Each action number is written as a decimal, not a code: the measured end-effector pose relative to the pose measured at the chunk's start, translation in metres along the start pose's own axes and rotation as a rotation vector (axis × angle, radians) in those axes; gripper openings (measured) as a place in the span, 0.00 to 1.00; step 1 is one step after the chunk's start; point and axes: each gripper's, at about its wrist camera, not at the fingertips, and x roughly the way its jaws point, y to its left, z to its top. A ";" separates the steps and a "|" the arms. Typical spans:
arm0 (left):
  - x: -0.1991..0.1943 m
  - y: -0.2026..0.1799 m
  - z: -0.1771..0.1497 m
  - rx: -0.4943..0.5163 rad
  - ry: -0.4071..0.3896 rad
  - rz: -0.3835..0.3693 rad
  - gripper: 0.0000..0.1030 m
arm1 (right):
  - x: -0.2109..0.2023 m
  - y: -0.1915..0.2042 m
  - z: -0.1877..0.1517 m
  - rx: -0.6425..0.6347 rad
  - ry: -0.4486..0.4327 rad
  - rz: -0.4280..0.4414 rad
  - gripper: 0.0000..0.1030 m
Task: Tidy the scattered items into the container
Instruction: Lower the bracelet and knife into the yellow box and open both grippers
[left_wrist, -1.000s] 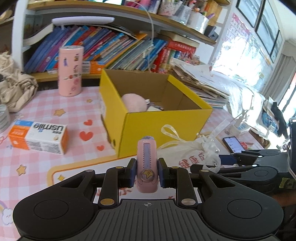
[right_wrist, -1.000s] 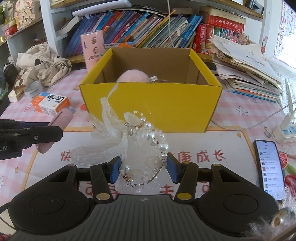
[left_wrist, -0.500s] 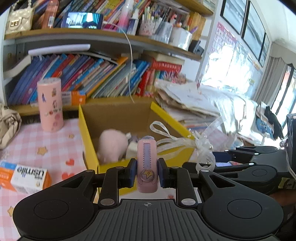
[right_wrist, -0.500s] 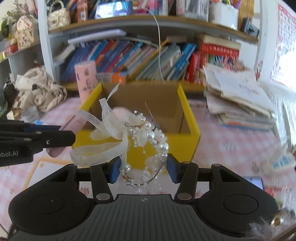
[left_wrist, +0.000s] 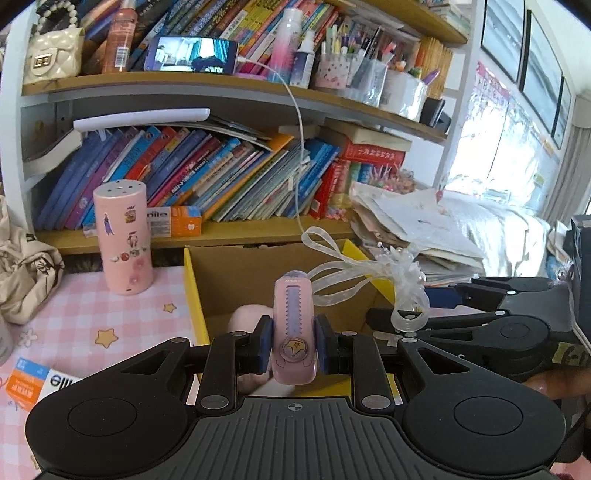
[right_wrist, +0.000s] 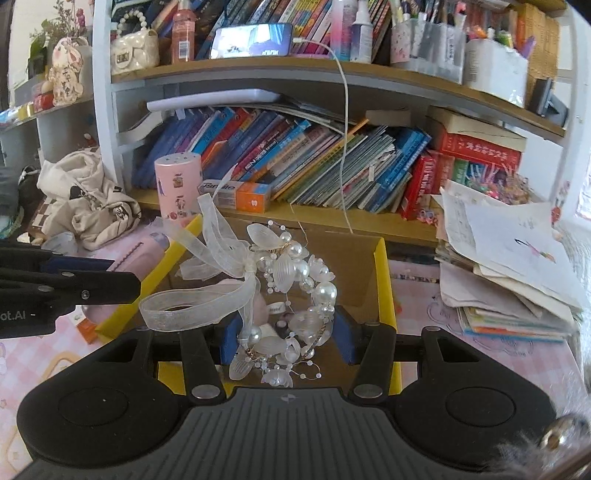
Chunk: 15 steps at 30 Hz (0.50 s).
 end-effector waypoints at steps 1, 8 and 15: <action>0.005 0.001 0.001 -0.001 0.008 0.005 0.22 | 0.006 -0.002 0.001 -0.007 0.007 0.006 0.47; 0.038 0.005 0.000 0.002 0.086 0.036 0.22 | 0.042 -0.009 -0.004 -0.050 0.099 0.060 0.47; 0.062 0.005 -0.008 0.039 0.165 0.055 0.22 | 0.070 -0.012 -0.006 -0.094 0.186 0.108 0.47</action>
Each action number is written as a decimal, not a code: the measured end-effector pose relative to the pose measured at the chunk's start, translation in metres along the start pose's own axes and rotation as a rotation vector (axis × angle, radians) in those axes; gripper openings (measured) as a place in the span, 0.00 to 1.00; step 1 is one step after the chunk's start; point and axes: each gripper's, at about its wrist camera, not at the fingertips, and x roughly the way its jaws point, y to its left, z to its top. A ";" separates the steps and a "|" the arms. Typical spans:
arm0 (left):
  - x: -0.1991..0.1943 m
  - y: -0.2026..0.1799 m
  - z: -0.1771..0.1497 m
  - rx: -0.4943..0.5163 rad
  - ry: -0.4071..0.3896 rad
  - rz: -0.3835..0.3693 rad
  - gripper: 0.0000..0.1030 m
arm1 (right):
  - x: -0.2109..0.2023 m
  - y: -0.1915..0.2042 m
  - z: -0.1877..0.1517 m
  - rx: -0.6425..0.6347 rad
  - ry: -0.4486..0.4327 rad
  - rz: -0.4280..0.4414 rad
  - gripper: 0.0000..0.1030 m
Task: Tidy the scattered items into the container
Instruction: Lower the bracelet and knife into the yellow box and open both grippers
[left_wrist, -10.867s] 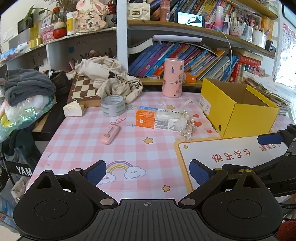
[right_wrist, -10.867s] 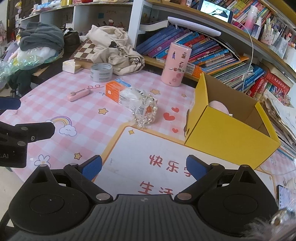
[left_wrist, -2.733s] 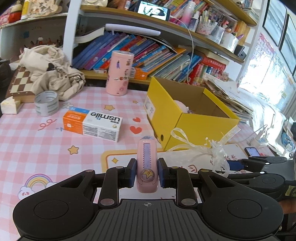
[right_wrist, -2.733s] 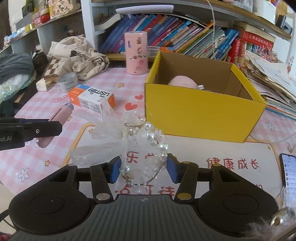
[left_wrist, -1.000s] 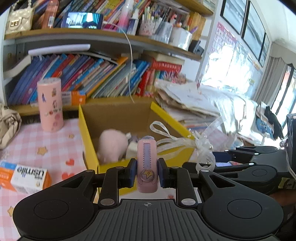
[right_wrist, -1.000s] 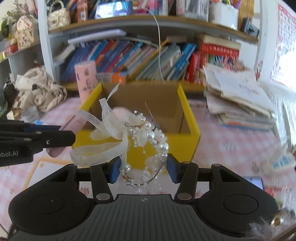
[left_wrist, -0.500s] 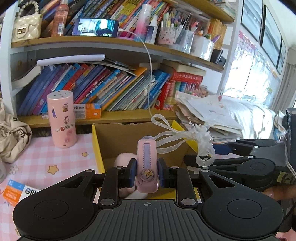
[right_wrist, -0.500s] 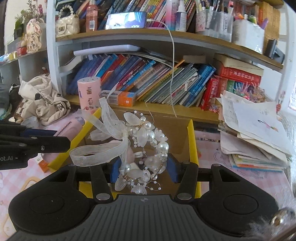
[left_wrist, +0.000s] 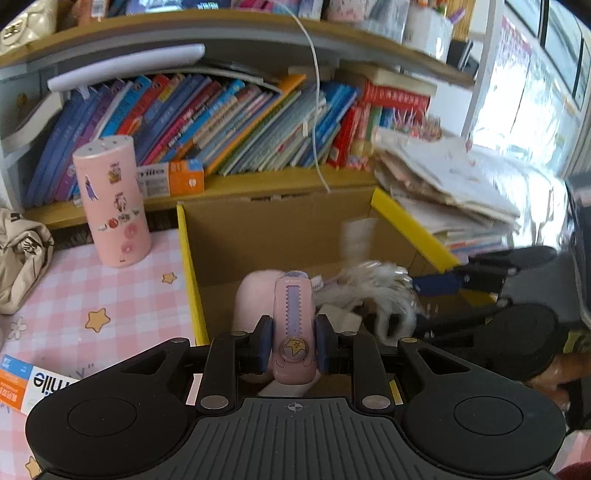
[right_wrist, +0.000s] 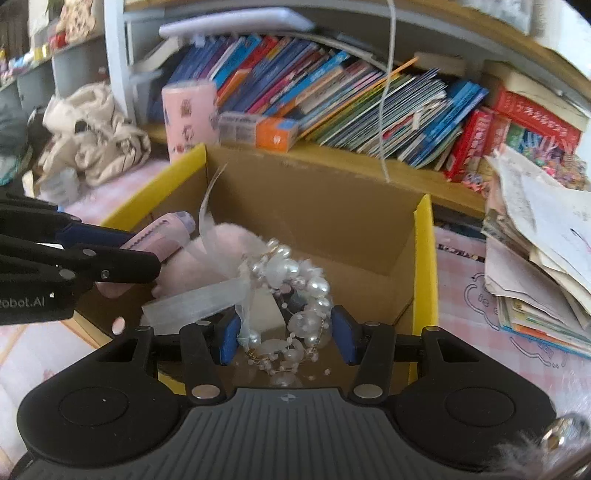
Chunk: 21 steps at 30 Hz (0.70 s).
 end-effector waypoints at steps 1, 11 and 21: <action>0.002 0.000 -0.001 0.006 0.009 0.002 0.22 | 0.003 -0.001 0.002 -0.005 0.011 0.006 0.47; 0.016 -0.002 -0.002 0.053 0.057 0.020 0.22 | 0.027 -0.005 0.009 -0.035 0.088 0.046 0.47; 0.020 -0.009 -0.003 0.107 0.067 0.035 0.22 | 0.037 -0.009 0.011 -0.015 0.131 0.077 0.47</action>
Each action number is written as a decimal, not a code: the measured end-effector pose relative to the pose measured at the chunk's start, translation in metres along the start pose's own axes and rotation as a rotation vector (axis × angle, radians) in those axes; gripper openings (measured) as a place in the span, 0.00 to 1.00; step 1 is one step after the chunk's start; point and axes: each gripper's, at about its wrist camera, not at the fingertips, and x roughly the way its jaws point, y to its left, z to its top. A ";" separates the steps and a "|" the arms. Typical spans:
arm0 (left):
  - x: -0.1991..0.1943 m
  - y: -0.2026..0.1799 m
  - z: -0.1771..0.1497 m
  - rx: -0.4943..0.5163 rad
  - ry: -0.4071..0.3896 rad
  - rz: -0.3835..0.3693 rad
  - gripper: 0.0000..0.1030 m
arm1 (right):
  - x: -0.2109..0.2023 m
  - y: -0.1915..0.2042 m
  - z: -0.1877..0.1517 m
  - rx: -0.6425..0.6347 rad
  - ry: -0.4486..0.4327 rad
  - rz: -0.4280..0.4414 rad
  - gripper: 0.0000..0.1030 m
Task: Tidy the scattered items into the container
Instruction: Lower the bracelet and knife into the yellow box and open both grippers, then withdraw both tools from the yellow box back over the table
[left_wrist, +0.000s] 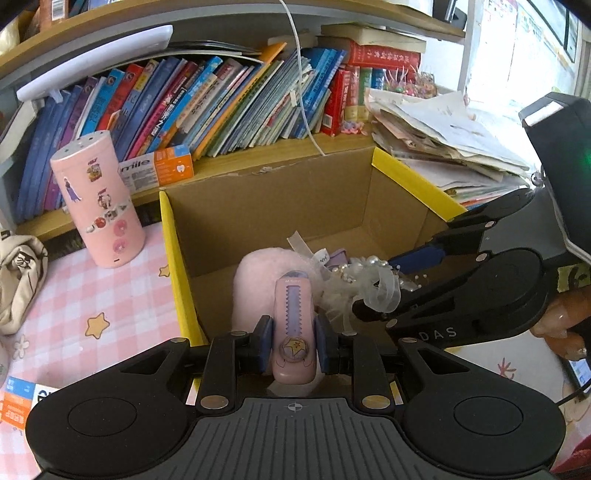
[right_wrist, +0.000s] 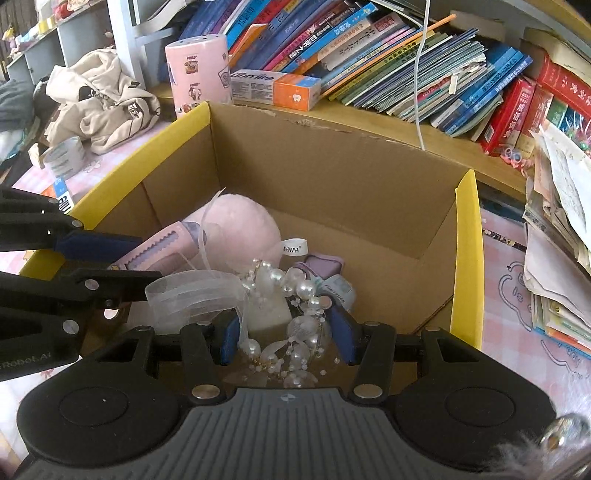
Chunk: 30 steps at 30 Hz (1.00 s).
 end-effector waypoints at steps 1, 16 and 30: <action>0.000 0.000 0.000 0.000 0.000 0.001 0.22 | 0.000 0.000 0.000 0.003 0.002 0.002 0.47; -0.018 -0.004 0.004 -0.002 -0.052 0.044 0.54 | -0.010 -0.001 0.000 0.032 -0.040 0.031 0.68; -0.057 0.000 0.000 -0.061 -0.153 0.123 0.79 | -0.041 0.005 -0.004 0.058 -0.139 0.031 0.78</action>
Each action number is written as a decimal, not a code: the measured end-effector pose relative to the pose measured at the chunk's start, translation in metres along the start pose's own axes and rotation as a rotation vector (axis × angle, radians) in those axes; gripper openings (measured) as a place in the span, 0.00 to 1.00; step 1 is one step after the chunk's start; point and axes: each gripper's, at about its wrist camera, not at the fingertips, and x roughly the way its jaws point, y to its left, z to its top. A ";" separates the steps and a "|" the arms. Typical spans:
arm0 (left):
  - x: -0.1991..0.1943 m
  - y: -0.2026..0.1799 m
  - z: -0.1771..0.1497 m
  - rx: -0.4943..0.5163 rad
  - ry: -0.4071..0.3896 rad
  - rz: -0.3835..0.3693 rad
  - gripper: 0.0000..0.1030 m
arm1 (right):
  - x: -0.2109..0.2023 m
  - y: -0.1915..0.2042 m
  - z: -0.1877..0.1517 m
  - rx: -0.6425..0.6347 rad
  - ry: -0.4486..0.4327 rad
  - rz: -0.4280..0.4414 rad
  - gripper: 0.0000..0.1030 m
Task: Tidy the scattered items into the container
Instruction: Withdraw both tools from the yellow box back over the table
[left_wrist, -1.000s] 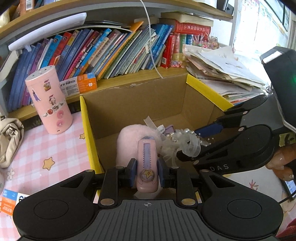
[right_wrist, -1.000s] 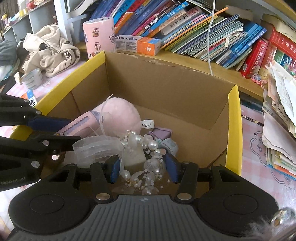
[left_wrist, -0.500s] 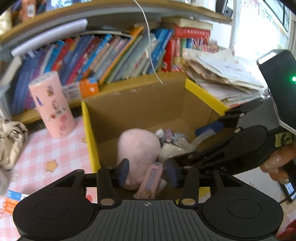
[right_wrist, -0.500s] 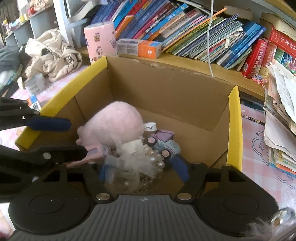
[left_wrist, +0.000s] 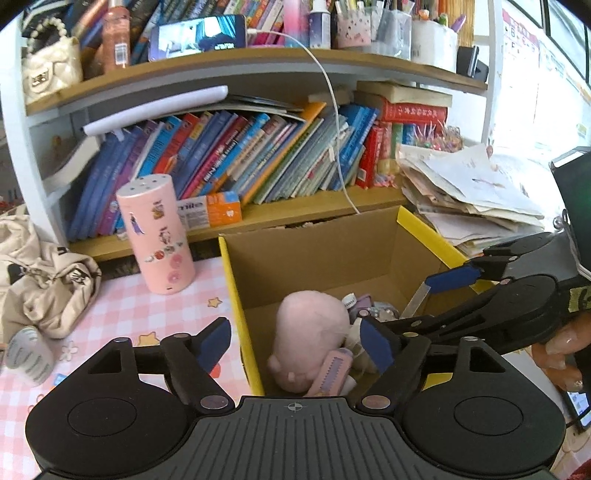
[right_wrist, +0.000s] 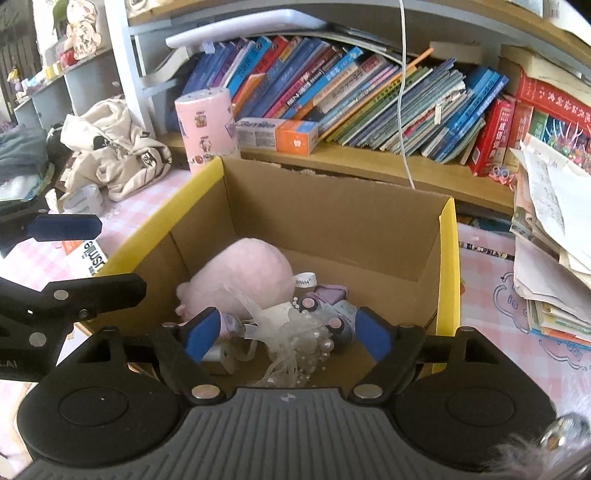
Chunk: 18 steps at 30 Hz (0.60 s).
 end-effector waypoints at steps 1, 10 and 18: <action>-0.002 -0.001 -0.001 0.001 -0.002 0.004 0.79 | -0.002 0.001 -0.001 -0.003 -0.004 0.000 0.79; -0.019 -0.003 -0.011 0.001 -0.022 0.019 0.85 | -0.021 0.015 -0.011 -0.018 -0.023 -0.036 0.85; -0.042 0.006 -0.023 -0.013 -0.068 -0.008 0.89 | -0.045 0.036 -0.022 -0.018 -0.050 -0.098 0.86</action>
